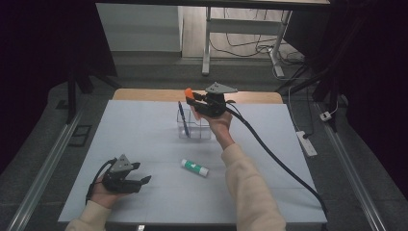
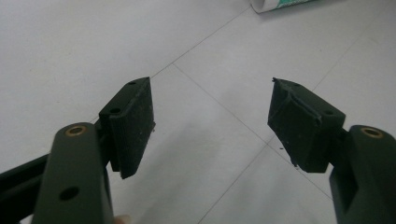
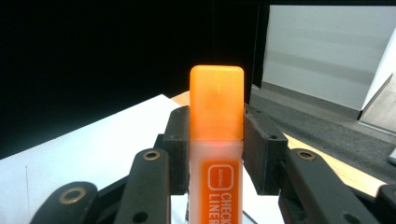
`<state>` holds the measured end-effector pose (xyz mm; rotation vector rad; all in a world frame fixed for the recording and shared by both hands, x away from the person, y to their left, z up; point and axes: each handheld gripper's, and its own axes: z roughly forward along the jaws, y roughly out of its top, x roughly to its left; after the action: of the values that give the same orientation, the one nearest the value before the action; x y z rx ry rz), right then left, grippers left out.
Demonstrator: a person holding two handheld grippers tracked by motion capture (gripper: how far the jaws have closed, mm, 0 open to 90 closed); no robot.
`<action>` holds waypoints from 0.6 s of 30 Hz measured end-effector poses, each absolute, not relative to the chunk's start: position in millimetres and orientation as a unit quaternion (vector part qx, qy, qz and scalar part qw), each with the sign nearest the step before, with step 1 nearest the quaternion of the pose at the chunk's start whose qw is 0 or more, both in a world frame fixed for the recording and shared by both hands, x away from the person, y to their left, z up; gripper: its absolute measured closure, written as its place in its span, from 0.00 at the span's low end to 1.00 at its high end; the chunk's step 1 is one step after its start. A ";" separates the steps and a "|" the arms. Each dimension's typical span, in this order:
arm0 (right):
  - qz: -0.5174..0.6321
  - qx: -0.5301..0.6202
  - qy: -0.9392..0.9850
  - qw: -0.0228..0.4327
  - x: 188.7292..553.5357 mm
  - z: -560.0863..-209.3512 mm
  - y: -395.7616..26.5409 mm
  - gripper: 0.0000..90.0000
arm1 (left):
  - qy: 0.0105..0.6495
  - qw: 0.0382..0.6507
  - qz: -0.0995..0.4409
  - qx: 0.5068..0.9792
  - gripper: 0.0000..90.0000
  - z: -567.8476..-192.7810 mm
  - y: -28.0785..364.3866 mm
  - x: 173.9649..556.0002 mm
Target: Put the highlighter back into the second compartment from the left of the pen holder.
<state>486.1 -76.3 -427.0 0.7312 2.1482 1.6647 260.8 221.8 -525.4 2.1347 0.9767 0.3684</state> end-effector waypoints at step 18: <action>0.555 0.264 0.770 0.171 483.0 -431.9 -73.2 0.53 | 0.382 0.372 0.142 0.834 0.35 -526.2 221.7 261.1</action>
<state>483.0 -73.2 -431.9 0.7491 2.1872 1.5765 261.1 221.7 -526.2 2.1385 0.9781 0.3646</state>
